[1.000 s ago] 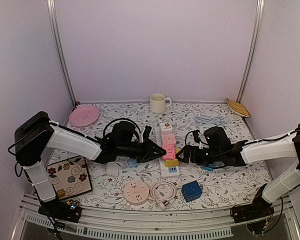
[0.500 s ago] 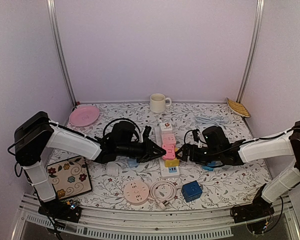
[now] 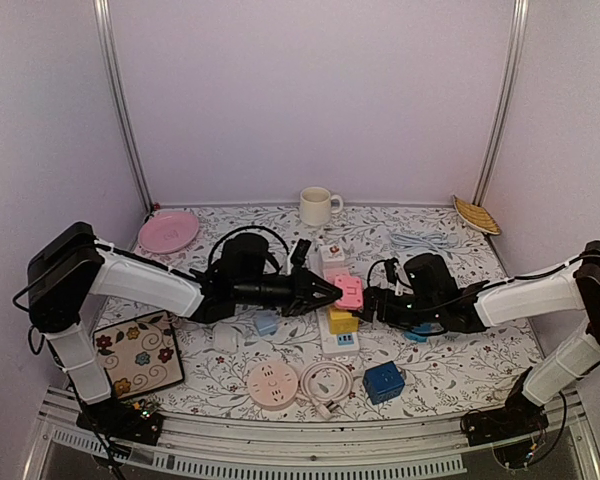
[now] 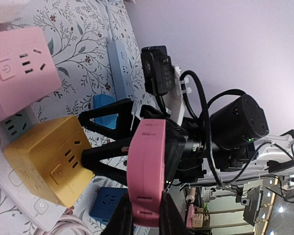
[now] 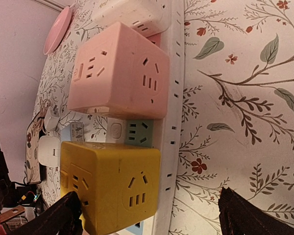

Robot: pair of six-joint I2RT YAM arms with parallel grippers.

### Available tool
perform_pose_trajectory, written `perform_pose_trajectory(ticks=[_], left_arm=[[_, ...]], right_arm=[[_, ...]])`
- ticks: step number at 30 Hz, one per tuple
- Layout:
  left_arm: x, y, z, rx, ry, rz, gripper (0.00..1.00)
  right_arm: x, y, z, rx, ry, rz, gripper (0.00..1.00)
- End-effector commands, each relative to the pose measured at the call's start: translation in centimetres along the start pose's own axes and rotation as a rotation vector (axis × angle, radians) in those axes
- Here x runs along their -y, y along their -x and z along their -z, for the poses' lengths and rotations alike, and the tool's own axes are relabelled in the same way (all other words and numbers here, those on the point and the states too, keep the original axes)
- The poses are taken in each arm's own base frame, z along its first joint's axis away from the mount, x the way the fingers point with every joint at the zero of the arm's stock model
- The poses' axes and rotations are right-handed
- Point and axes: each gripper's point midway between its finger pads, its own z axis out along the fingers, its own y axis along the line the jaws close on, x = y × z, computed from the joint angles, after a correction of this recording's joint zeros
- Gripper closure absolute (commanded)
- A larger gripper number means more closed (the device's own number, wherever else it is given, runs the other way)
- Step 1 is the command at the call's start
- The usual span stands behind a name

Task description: Pull the plug off the socket

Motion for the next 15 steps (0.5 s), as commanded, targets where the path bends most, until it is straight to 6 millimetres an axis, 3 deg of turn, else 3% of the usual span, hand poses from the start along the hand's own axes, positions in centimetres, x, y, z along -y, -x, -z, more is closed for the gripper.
perform_pose_trajectory(ticks=[1, 8, 15], left_arm=[[3.1, 0.6, 0.8, 0.029, -0.059, -0.048, 1.00], [0.5, 2.1, 3.8, 0.114, 0.085, -0.074, 1.00], [-5.5, 4.8, 9.7, 0.231, 0.295, -0.051, 1.00]], right_arm=[[2.7, -2.1, -0.5, -0.053, -0.088, -0.008, 0.01], [2.1, -1.7, 0.2, -0.036, -0.071, 0.000, 0.01], [0.8, -0.7, 1.4, -0.007, -0.046, 0.013, 0.01]])
